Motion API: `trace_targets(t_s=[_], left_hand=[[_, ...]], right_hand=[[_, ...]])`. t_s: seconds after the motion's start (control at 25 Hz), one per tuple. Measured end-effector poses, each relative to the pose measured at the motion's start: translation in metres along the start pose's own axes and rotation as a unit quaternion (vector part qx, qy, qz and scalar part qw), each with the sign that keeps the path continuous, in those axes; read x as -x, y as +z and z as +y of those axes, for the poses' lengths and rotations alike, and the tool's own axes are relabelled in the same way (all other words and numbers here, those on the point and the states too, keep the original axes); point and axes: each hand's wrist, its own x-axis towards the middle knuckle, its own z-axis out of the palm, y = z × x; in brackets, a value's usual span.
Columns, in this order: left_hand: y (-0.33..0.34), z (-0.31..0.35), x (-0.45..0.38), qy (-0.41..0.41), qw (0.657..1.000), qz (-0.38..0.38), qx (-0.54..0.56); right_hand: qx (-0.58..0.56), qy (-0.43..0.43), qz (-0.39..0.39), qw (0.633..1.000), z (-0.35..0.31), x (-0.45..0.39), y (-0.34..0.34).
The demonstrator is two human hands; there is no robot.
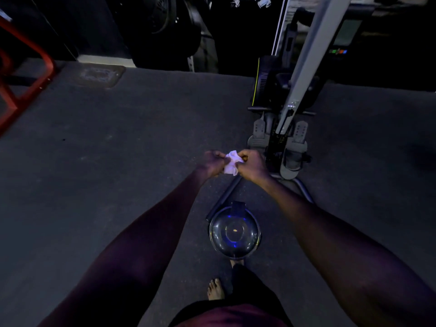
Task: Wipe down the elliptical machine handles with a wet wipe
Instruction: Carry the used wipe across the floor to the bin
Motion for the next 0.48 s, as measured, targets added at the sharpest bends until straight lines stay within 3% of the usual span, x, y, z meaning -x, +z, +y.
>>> trace_targets(t_s=[0.48], left_hand=[[-0.018, -0.025, 0.014, -0.009, 1.0, 0.0, 0.021]], right_hand=[[-0.007, 0.023, -0.008, 1.0, -0.006, 0.013, 0.029]])
